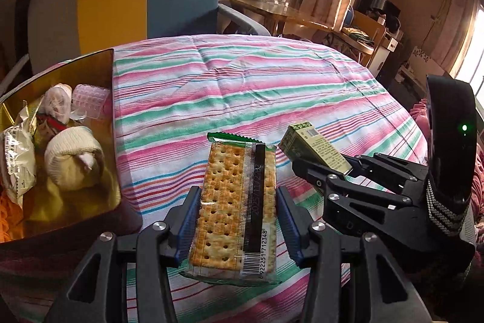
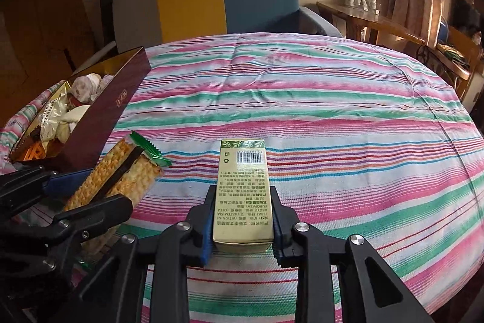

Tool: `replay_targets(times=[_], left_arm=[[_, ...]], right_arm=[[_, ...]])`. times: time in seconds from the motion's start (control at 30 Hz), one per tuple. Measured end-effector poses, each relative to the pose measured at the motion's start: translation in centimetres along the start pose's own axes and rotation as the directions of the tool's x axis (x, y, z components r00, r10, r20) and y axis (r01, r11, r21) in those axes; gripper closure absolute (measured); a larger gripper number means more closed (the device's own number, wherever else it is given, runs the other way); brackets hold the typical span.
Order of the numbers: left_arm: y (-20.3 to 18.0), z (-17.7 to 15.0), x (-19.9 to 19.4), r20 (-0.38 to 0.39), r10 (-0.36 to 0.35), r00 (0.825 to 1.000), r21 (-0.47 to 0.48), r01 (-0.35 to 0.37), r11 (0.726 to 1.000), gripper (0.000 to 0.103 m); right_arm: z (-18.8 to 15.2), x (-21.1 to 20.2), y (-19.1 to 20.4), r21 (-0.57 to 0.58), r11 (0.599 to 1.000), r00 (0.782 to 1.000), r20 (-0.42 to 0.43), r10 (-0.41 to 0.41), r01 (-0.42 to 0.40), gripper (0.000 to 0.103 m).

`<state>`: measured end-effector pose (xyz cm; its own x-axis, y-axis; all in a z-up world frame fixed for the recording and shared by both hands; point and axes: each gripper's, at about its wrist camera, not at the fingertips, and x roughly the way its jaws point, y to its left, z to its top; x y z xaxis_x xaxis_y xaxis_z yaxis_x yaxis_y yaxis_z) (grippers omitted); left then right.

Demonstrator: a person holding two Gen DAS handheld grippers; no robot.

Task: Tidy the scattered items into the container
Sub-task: 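Carry the cracker pack with the left tool while the right tool carries the green box over the tray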

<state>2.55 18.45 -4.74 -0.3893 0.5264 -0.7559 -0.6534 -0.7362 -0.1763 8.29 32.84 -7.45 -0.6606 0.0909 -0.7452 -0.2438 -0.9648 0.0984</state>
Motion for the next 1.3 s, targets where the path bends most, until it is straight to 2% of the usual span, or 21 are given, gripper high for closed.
replay_targets(times=[0.1,0.27,0.57,0.83,1.0,1.13,1.3], left_arm=[[1.7,0.4,-1.6,0.036,0.012,0.999,-0.049,-0.011,0.999,0.053],[6.1,0.9,-4.1,0.09,0.083,0.992,-0.151,-0.069,0.986,0.053],[13.9,1.5,-8.7,0.164,0.232,0.959,-0.294,-0.177,0.939,0.053],[19.3,1.3,-10.2,0.146,0.332,0.932,-0.382,-0.256,0.888,0.053],[22.0,1.0,-10.3,0.127,0.363,0.923,-0.43,-0.278,0.859,0.053],[23.4,1.1,-10.0,0.104,0.387,0.916,-0.436,-0.308,0.846,0.053],[25.0,1.0,-8.9,0.064,0.399,0.915,-0.459,-0.328,0.826,0.053]], right_arm=[[1.3,-0.2,1.5,-0.027,0.999,0.999,0.014,0.036,-0.035,0.073],[3.9,-0.4,5.0,-0.1,0.99,0.994,0.045,0.102,-0.097,0.073],[7.4,0.4,12.7,-0.24,0.949,0.973,0.056,0.224,-0.205,0.073],[10.0,2.2,19.2,-0.285,0.906,0.944,0.016,0.331,-0.313,0.073],[11.0,3.6,22.8,-0.316,0.885,0.934,-0.012,0.358,-0.343,0.073],[11.7,4.8,24.5,-0.317,0.882,0.933,-0.029,0.358,-0.348,0.073],[11.9,6.9,26.2,-0.345,0.883,0.946,-0.06,0.317,-0.318,0.073]])
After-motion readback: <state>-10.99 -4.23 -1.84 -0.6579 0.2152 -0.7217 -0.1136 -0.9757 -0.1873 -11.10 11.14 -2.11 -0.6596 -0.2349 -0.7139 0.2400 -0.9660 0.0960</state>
